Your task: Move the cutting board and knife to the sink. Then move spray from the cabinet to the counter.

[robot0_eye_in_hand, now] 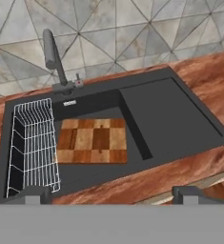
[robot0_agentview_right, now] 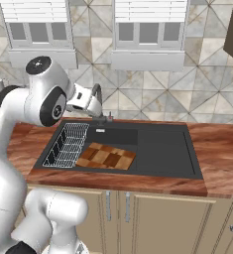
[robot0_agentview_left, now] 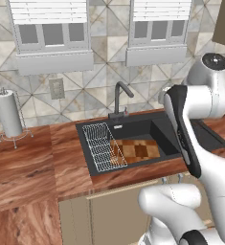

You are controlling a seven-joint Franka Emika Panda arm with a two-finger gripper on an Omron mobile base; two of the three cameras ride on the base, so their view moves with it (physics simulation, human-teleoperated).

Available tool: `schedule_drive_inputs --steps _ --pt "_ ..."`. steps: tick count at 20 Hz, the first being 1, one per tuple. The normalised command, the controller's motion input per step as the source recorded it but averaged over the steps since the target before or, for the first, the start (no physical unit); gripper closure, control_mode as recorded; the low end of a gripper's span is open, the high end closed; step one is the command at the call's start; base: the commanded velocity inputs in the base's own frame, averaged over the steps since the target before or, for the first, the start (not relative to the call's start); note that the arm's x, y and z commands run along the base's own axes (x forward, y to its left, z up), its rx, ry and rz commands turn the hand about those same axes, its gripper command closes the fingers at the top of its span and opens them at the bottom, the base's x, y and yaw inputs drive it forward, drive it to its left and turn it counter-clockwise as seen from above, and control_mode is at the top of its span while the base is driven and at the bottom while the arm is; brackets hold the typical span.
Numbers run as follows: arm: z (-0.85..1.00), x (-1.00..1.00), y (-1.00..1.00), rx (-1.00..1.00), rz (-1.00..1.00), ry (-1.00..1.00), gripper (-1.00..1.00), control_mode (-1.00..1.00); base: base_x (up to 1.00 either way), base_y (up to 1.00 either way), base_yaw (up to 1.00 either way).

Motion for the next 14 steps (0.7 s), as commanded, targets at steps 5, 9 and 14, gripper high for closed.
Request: schedule_drive_inputs --steps 5,9,14 --pt "0.07 -0.05 0.01 -0.02 0.07 -0.04 -1.0 -1.0 0.0 0.0 0.0" --pt "0.22 -0.12 0.12 -0.03 0.01 0.0 -1.0 -1.0 0.0 0.0 0.0" --pt "0.03 -0.26 0.06 -0.01 0.01 0.0 -1.0 1.0 -0.14 0.0 0.01"
